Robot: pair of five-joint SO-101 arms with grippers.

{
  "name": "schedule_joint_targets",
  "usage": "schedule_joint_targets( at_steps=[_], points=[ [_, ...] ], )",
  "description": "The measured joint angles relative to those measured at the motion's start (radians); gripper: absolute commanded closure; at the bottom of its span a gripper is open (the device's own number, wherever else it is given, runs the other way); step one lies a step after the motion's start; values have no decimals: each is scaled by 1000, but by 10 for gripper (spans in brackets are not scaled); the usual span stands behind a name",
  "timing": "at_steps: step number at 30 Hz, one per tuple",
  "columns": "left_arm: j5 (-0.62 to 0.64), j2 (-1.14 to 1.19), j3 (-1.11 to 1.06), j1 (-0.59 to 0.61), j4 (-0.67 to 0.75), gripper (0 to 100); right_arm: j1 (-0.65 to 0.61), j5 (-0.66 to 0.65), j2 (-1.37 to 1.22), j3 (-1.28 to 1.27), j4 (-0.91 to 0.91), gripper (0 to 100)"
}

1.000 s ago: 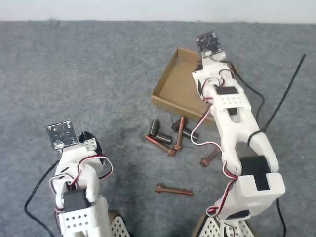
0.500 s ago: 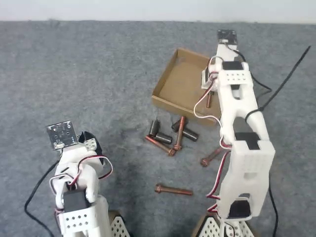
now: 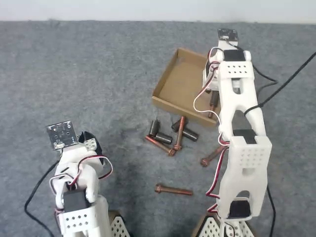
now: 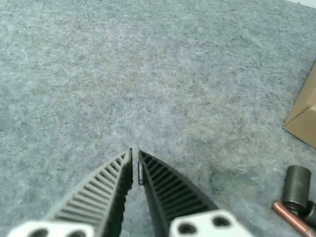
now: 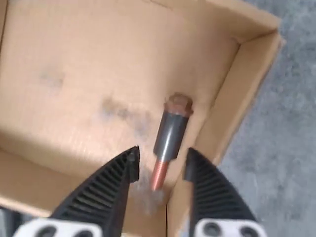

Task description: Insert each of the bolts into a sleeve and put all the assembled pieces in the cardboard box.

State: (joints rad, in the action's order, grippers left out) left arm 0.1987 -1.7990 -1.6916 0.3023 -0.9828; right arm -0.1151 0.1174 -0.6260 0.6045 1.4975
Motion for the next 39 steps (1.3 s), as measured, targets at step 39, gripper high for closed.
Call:
schedule_joint_targets(
  at_steps=[39],
  points=[
    [0,0,0,0,0,984,-391,-516,967,-1085,55,821]
  ],
)
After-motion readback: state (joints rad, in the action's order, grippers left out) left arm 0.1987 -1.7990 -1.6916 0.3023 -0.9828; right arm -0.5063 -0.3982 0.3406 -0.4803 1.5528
